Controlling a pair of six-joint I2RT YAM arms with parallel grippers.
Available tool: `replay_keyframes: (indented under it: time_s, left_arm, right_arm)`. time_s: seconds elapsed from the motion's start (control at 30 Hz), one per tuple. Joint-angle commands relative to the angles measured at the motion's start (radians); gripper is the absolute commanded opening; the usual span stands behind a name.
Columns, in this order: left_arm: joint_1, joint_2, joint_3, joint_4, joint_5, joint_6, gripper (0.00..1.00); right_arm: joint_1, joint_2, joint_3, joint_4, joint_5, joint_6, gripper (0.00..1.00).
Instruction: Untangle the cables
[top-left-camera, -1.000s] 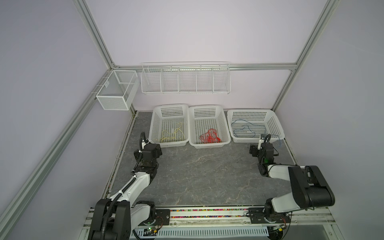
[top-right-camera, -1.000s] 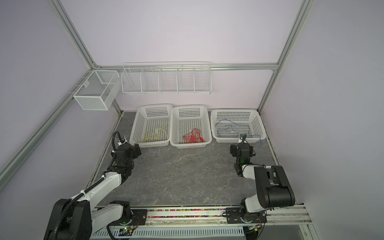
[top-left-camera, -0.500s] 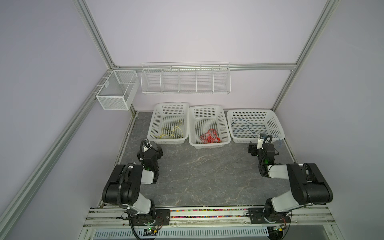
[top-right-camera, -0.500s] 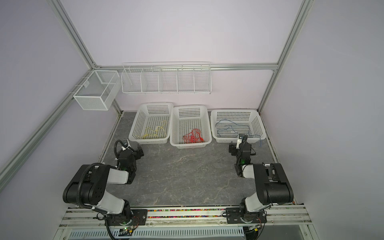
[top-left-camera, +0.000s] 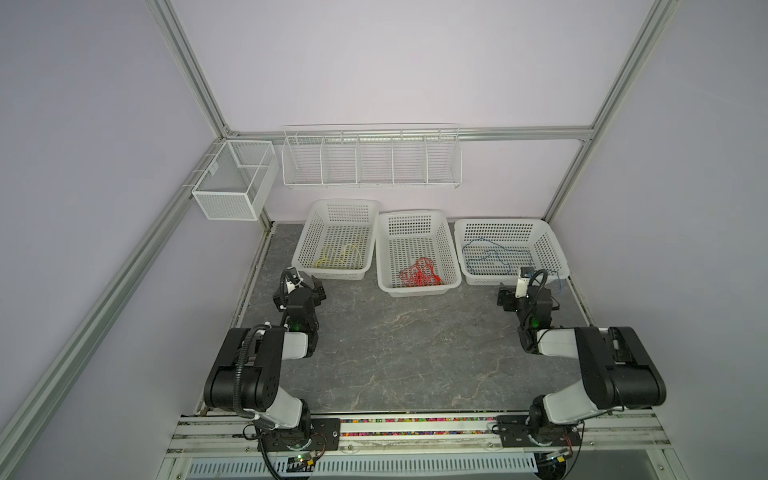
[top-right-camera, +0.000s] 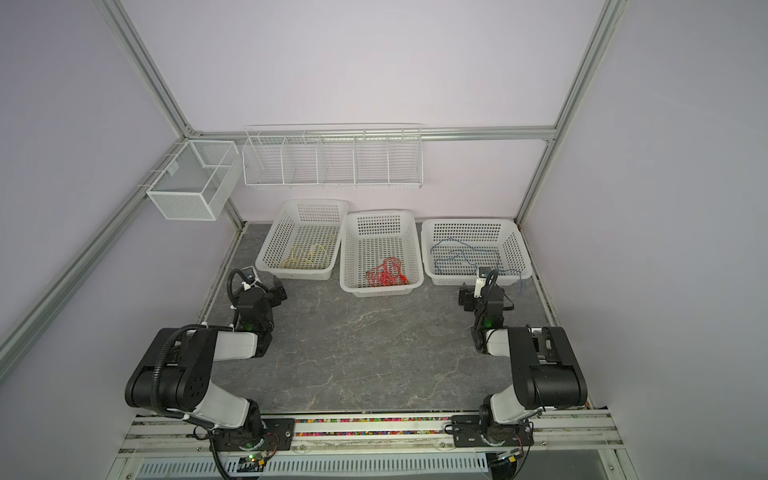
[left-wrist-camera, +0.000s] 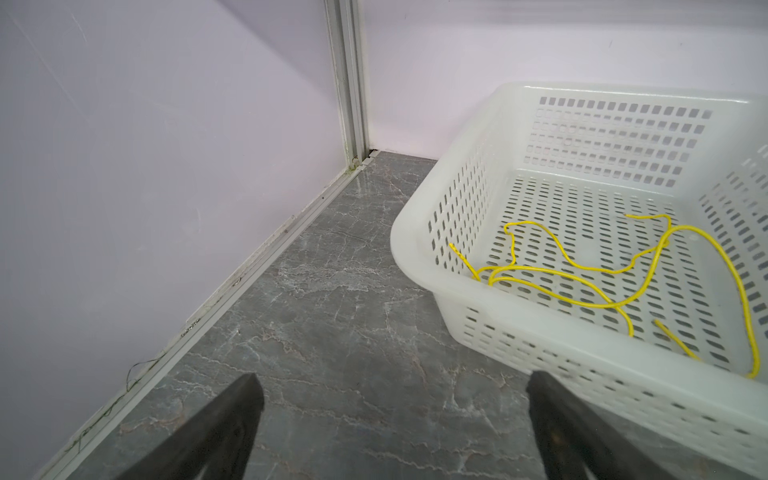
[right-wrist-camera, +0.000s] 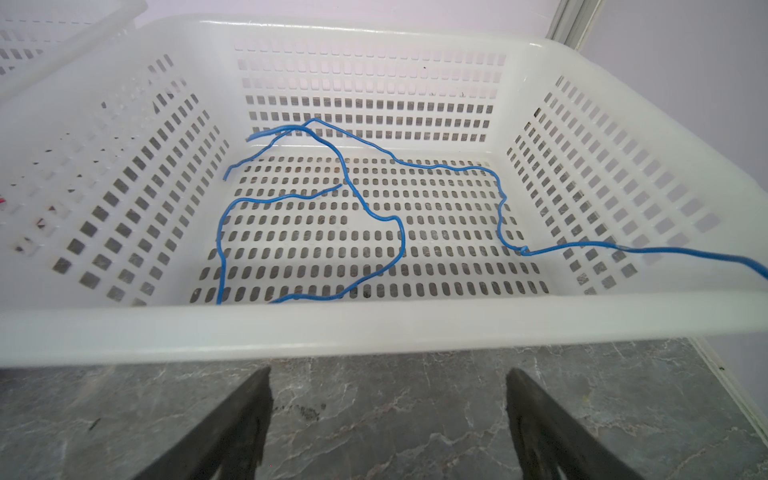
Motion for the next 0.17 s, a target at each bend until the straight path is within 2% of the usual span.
replay_keyframes:
  time_s: [0.0,0.13]
  left_arm:
    - [-0.001,0.017,-0.001,0.039,-0.012,0.012,0.99]
    - [-0.001,0.015,-0.001,0.032,-0.012,0.010,0.99]
  right_arm:
    - [-0.003,0.003,0.004,0.019,-0.009,-0.011,0.89]
    - [-0.002,0.002,0.002,0.019,-0.009,-0.011,0.89]
